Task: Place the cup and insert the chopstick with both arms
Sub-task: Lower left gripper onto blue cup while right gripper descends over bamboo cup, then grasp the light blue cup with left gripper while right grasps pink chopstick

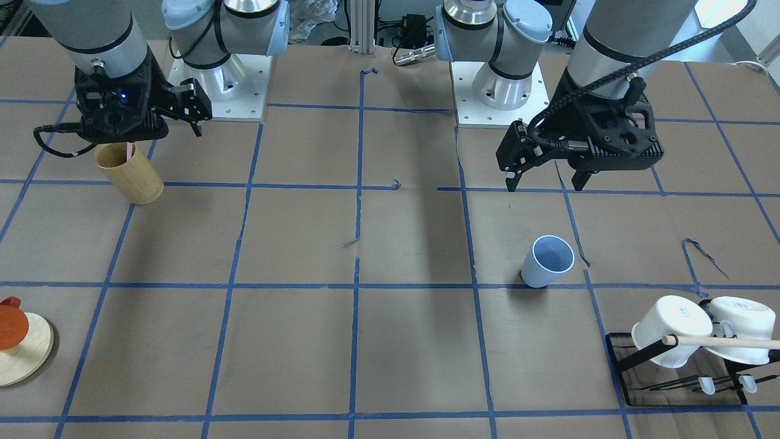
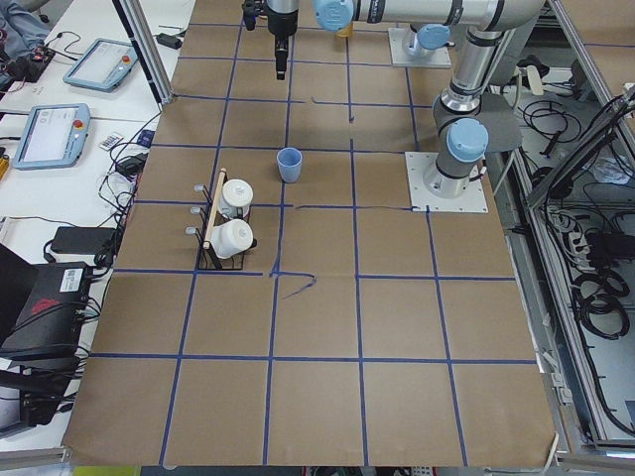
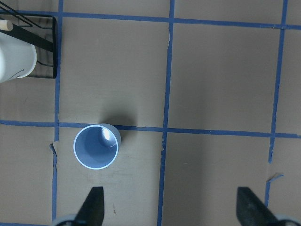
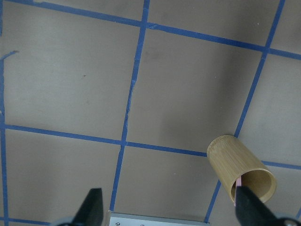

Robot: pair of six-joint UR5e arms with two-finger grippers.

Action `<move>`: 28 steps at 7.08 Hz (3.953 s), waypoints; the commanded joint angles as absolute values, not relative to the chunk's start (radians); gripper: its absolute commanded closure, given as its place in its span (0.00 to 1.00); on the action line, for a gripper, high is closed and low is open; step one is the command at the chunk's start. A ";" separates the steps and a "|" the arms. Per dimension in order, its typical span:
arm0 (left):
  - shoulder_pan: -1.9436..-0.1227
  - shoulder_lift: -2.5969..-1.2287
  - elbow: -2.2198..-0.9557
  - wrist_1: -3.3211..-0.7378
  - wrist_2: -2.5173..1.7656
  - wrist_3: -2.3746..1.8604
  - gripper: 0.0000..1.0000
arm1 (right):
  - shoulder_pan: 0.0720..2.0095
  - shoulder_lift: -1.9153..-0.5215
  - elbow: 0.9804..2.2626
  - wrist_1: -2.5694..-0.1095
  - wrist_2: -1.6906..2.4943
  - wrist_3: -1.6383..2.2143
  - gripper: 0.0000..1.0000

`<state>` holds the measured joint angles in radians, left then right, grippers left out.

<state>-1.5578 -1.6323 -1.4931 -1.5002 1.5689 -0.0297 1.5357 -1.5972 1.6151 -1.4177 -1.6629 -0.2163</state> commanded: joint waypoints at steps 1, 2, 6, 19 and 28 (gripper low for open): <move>-1.560 -1.629 -1.497 -1.505 1.566 -0.009 0.00 | 1.526 -1.595 1.612 -1.419 -1.686 -0.215 0.00; -1.549 -1.629 -1.502 -1.506 1.574 -0.003 0.00 | 1.522 -1.594 1.611 -1.433 -1.707 -0.203 0.00; -1.254 -1.681 -1.792 -1.232 1.566 0.309 0.00 | 1.307 -1.609 1.606 -1.433 -1.698 -0.189 0.00; -1.256 -1.809 -1.928 -1.023 1.472 0.275 1.00 | 1.154 -1.513 1.835 -1.321 -1.623 0.212 0.38; -1.859 -1.934 -1.732 -0.934 1.488 -0.474 1.00 | 1.137 -1.508 1.781 -1.278 -1.617 0.251 1.00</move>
